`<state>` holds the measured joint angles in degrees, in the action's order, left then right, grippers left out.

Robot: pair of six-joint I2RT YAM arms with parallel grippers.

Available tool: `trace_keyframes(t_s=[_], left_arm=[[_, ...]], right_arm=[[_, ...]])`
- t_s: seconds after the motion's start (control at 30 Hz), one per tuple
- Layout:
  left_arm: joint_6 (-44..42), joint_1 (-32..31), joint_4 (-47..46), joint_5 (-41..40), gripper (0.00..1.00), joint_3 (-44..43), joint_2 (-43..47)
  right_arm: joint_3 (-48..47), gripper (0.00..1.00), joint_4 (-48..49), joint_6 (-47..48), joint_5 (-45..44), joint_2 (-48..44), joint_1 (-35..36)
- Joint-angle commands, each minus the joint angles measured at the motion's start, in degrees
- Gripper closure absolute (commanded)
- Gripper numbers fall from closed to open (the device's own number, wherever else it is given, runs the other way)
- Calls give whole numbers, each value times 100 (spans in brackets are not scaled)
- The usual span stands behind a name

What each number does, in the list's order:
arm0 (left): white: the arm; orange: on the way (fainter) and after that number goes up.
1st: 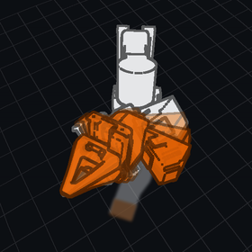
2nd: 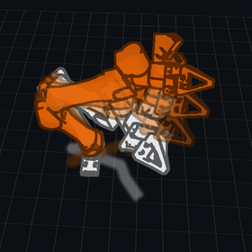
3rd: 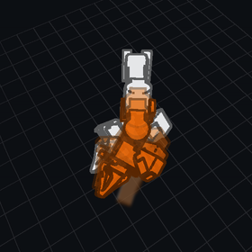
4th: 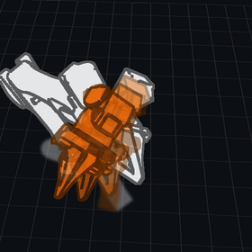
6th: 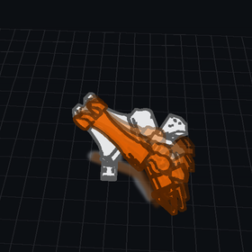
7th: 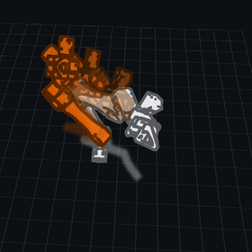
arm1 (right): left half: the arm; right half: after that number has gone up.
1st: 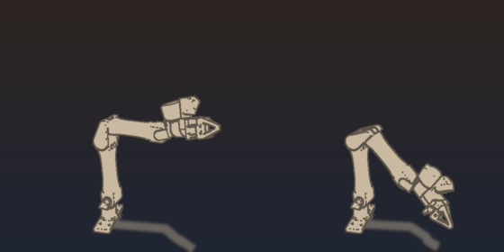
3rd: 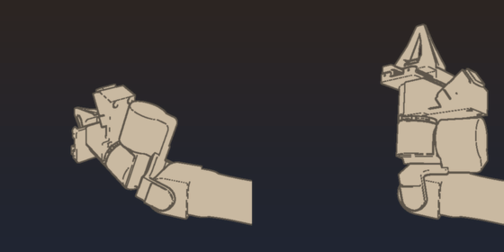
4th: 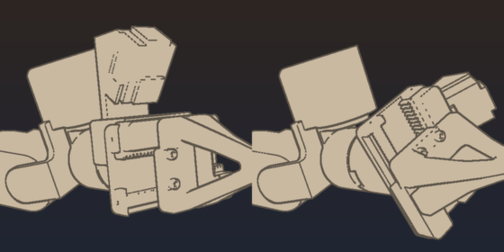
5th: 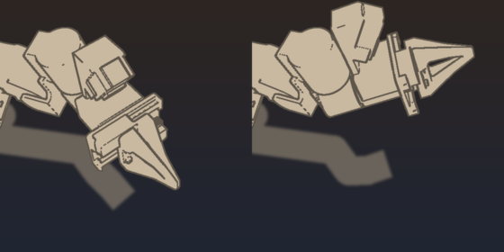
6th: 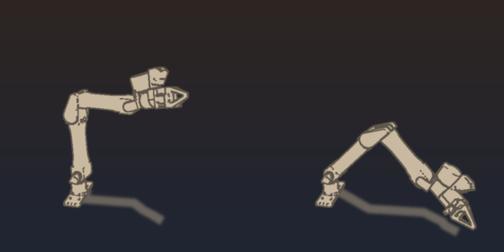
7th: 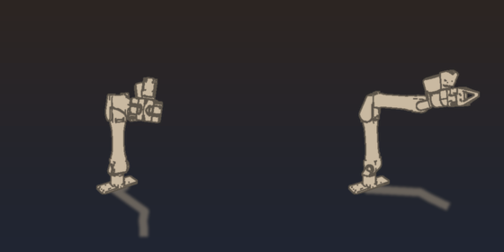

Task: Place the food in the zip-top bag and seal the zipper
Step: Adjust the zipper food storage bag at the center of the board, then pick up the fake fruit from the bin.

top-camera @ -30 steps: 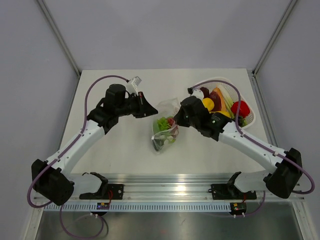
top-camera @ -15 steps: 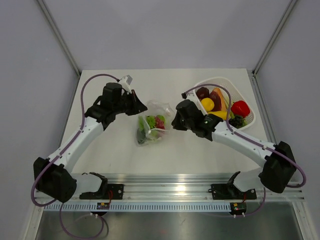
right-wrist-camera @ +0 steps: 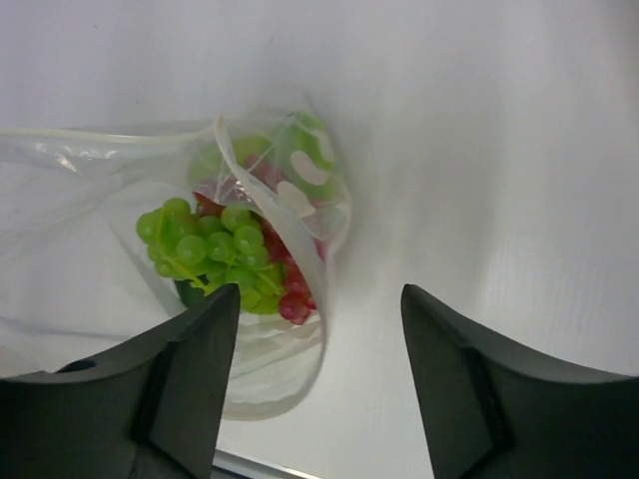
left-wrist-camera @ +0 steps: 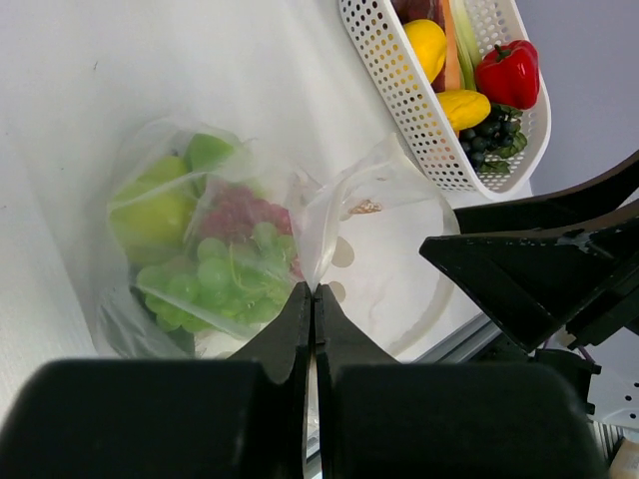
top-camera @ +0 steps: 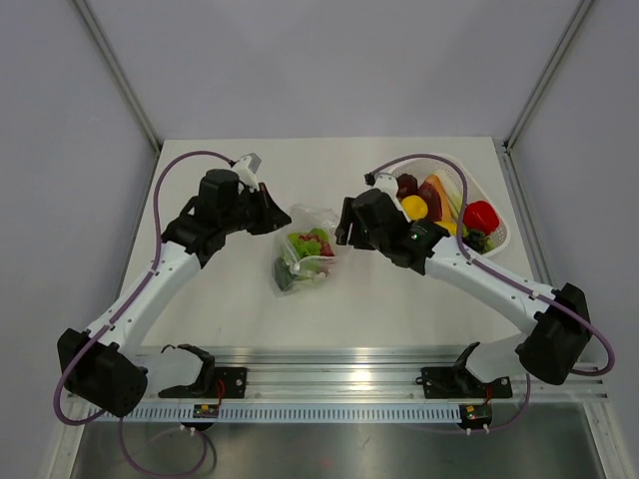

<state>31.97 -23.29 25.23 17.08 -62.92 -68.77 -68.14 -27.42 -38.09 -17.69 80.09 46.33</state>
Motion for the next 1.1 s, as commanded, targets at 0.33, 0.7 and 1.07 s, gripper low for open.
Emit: trace_keyframes(t_s=[0.33, 0.7, 1.07], left_arm=[[73, -44, -317, 120, 100, -98, 277], [161, -44, -502, 269, 100, 42, 285], [20, -44, -361, 278, 100, 16, 312]], right_arm=[[169, 13, -695, 802, -562, -1479, -2341], [618, 12, -203, -259, 794, -92, -4289], [811, 15, 359, -788, 996, 674, -4474]])
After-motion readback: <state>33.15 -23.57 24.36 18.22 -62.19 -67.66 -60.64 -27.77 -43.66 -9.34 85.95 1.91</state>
